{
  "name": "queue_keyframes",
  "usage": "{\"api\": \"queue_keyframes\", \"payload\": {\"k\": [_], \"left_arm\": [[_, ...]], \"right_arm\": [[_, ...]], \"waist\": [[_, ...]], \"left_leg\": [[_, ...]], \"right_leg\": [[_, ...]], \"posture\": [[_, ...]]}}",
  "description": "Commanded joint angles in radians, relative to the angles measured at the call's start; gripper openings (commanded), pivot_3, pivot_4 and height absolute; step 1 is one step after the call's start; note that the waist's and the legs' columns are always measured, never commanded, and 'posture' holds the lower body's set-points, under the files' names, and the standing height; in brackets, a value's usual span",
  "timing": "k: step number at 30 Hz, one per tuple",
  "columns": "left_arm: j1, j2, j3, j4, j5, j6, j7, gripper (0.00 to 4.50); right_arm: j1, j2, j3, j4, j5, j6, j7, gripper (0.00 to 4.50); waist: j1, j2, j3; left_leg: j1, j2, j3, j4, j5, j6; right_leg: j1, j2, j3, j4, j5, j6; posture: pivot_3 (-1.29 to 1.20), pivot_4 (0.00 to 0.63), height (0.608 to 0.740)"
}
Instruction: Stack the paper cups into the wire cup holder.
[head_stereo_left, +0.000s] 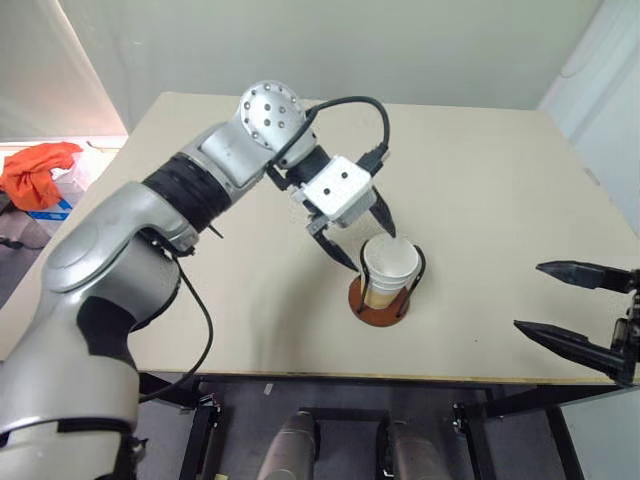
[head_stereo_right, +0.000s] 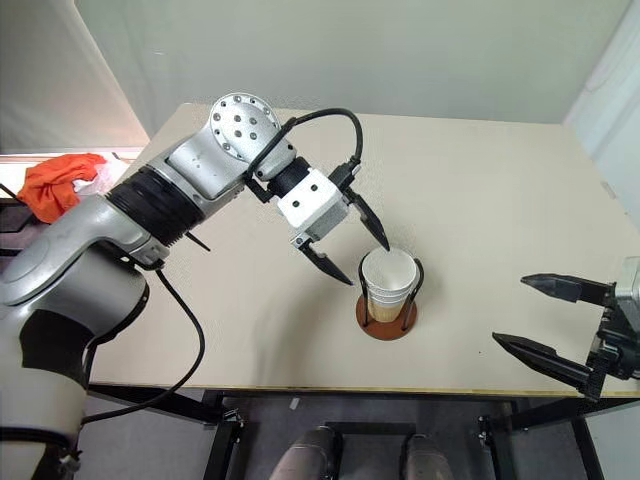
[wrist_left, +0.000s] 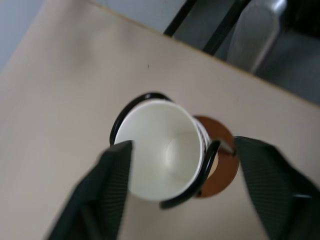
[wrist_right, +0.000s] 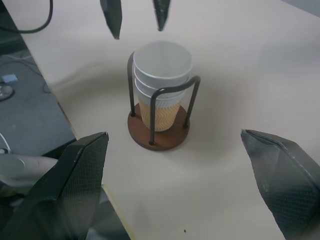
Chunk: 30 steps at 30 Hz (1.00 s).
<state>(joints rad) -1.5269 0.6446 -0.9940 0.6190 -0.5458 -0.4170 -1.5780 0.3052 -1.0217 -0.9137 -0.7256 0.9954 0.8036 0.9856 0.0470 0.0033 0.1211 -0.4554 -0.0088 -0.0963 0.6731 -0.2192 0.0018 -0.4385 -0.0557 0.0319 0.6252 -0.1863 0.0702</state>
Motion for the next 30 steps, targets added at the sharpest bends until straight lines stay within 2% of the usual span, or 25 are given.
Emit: {"api": "queue_keyframes", "payload": {"k": [1,3,7,9,11,13,17,23,27,30], "left_arm": [[-0.001,0.012,0.094,0.023,0.034,0.022,-0.036,3.52],[0.043,0.067,0.132,-0.011,0.025,0.080,-0.036,3.52],[0.207,0.243,0.221,-0.141,-0.066,0.277,-0.036,3.52],[0.334,0.354,0.316,-0.194,-0.101,0.374,-0.036,3.52],[0.471,0.454,0.447,-0.266,-0.162,0.491,-0.033,3.52],[0.588,0.512,0.565,-0.327,-0.207,0.582,-0.005,3.52],[0.805,0.555,0.767,-0.382,-0.239,0.698,0.098,3.52],[1.026,0.575,1.050,-0.471,-0.260,0.818,0.192,3.52],[1.108,0.569,1.163,-0.524,-0.247,0.862,0.208,3.52],[1.122,0.539,1.171,-0.539,-0.215,0.886,0.232,3.52]], "right_arm": [[-0.055,-0.034,0.063,0.038,-0.023,-0.042,0.015,4.50],[-0.114,-0.058,0.147,0.086,-0.047,-0.069,0.035,4.50],[-0.273,-0.099,0.333,0.223,-0.102,-0.127,0.094,4.50],[-0.365,-0.119,0.432,0.322,-0.149,-0.167,0.155,4.50],[-0.475,-0.131,0.529,0.431,-0.197,-0.206,0.220,4.50],[-0.583,-0.128,0.610,0.528,-0.236,-0.231,0.276,4.50],[-0.784,-0.066,0.774,0.703,-0.328,-0.269,0.353,4.50],[-0.966,0.020,0.903,0.880,-0.452,-0.311,0.402,4.50],[-1.027,0.053,0.926,0.944,-0.488,-0.322,0.428,4.50],[-1.064,0.089,0.940,0.985,-0.512,-0.331,0.441,4.50]], "waist": [[0.000,0.000,0.000],[-0.004,0.001,-0.001],[-0.028,0.005,-0.003],[-0.031,0.006,-0.003],[-0.036,0.006,-0.003],[-0.036,0.006,-0.003],[-0.020,0.007,-0.004],[-0.023,0.007,-0.004],[-0.026,0.007,-0.004],[-0.029,0.007,-0.004]], "left_leg": [[0.000,0.000,0.000,0.000,0.000,0.000],[0.000,0.000,0.000,0.001,0.000,0.000],[0.002,0.001,0.003,0.000,0.001,-0.002],[0.003,0.001,0.002,-0.001,0.007,-0.010],[0.002,0.002,0.002,-0.002,0.007,-0.011],[0.001,0.004,0.002,-0.003,0.008,-0.012],[0.002,0.003,-0.001,-0.005,0.009,-0.012],[0.004,0.004,-0.003,-0.008,0.007,-0.009],[0.007,0.005,-0.003,-0.010,0.008,-0.010],[0.011,0.005,-0.002,-0.012,0.009,-0.012]], "right_leg": [[0.000,0.000,0.000,0.000,0.000,0.000],[0.000,0.000,0.000,0.000,0.000,0.000],[0.000,0.001,0.000,0.001,0.002,0.005],[0.000,0.003,-0.001,0.001,0.001,0.006],[-0.002,0.003,0.000,0.002,0.002,0.004],[-0.005,0.003,-0.001,0.002,0.001,0.001],[-0.004,0.002,-0.001,0.004,-0.004,-0.010],[-0.008,0.001,-0.004,0.012,-0.001,-0.021],[-0.009,0.002,-0.005,0.015,0.000,-0.026],[-0.008,0.001,-0.005,0.018,-0.002,-0.032]], "posture": [[0.00,0.150,0.740],[0.00,0.150,0.740],[0.00,0.150,0.740],[0.00,0.150,0.740],[0.00,0.150,0.740],[0.00,0.150,0.740],[0.00,0.150,0.740],[0.00,0.150,0.740],[0.00,0.150,0.740],[0.00,0.150,0.740]]}}
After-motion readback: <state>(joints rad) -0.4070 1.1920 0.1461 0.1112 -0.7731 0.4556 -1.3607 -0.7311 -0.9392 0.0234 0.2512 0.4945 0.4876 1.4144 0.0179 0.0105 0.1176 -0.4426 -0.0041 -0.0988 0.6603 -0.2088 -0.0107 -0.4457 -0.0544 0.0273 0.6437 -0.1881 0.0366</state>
